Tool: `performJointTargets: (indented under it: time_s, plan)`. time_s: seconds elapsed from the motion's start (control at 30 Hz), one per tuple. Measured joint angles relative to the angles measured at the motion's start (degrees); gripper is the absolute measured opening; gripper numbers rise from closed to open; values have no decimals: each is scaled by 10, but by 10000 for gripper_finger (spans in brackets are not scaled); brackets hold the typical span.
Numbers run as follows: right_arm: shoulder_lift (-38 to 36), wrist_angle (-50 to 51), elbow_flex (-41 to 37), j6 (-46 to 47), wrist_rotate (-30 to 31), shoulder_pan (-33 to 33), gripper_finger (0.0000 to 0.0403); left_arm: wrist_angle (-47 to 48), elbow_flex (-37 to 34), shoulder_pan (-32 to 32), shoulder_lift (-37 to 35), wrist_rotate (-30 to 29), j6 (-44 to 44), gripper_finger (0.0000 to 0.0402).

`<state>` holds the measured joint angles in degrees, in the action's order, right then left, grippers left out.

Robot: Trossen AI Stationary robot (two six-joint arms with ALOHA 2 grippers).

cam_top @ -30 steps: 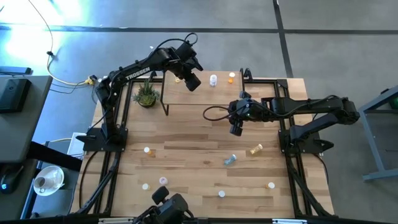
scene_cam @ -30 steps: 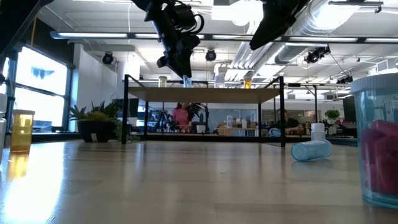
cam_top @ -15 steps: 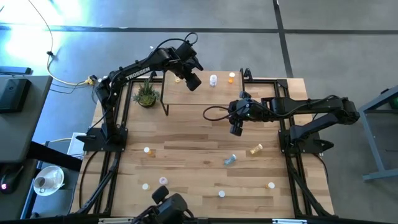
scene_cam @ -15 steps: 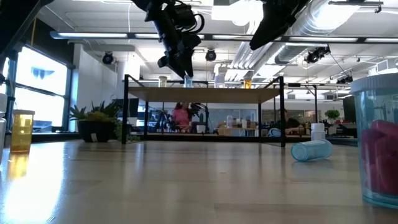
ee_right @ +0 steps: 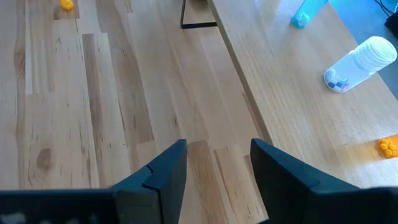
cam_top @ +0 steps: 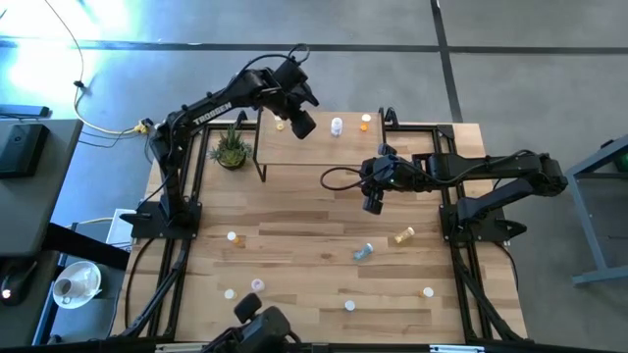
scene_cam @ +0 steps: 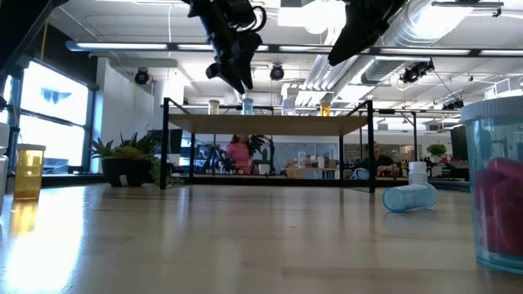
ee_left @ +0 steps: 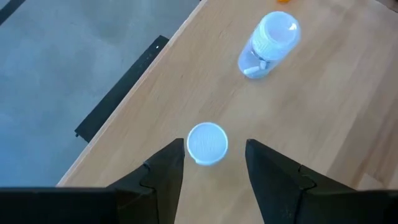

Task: Pick and place medicine bottles onto shelf by color
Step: Put the right orange pill bottle on the shelf

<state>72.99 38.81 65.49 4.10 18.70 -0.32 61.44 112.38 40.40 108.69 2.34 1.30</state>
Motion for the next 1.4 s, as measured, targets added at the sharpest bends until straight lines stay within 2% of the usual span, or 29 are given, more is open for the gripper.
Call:
performJointTargets:
  time_s: [0.27, 0.43, 0.6, 0.73, 0.87, 0.97, 1.1, 1.4]
  plan:
    - [-17, 1, 1, 7, 0, 0, 169, 60, 72, 0, 0, 0, -45, 162]
    - [-49, 3, 1, 28, 2, 0, 169, 75, 88, -1, -10, 0, -74, 161]
    - [-86, 3, 1, 36, 43, 0, 169, 80, 86, -6, -32, 11, -90, 159]
    - [-117, 4, 1, 50, 84, 0, 169, 80, 86, -13, -45, 48, -90, 159]
    - [-148, 4, 1, 65, 96, 0, 169, 80, 84, -29, -48, 67, -91, 159]
    - [-166, 6, 1, 67, 95, 0, 169, 65, 58, -47, -49, 67, -90, 159]
    - [-182, 35, 1, 96, 95, 0, 169, 31, -16, -67, -56, 66, -88, 159]
    - [-187, 154, 1, 182, 93, 8, 169, -92, -174, -111, -134, 62, -65, 158]
